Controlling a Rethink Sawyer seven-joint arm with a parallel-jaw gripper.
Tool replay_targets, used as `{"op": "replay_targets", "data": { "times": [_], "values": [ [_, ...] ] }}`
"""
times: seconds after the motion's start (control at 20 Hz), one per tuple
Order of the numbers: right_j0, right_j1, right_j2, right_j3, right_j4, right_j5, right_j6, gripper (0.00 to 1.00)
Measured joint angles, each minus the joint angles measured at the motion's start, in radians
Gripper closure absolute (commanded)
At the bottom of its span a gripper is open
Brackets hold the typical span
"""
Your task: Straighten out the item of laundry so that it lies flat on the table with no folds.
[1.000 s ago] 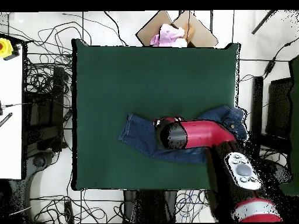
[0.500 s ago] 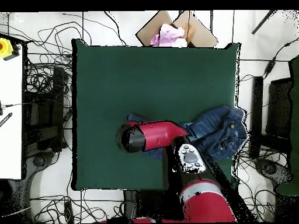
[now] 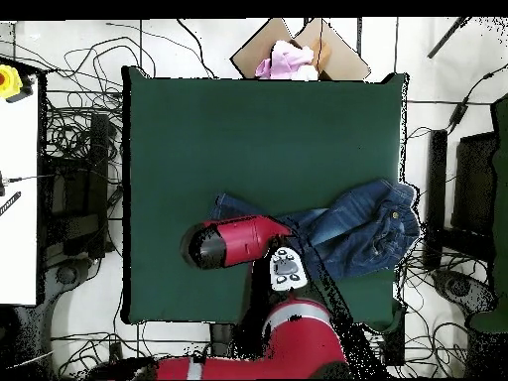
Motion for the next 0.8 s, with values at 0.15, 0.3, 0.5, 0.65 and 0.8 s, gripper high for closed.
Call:
{"op": "replay_targets", "data": {
  "times": [0.15,0.3,0.5,0.65,0.8],
  "values": [
    [0.038,0.060,-0.061,-0.018,0.001,-0.048,0.001,0.00],
    [0.073,0.116,-0.113,-0.034,0.010,-0.113,0.009,0.00],
    [0.129,0.138,-0.174,-0.029,0.058,-0.186,0.017,0.00],
    [0.162,0.149,-0.207,-0.028,0.093,-0.213,0.017,0.00],
    [0.176,0.153,-0.221,-0.026,0.121,-0.218,0.017,0.00]
  ]
}}
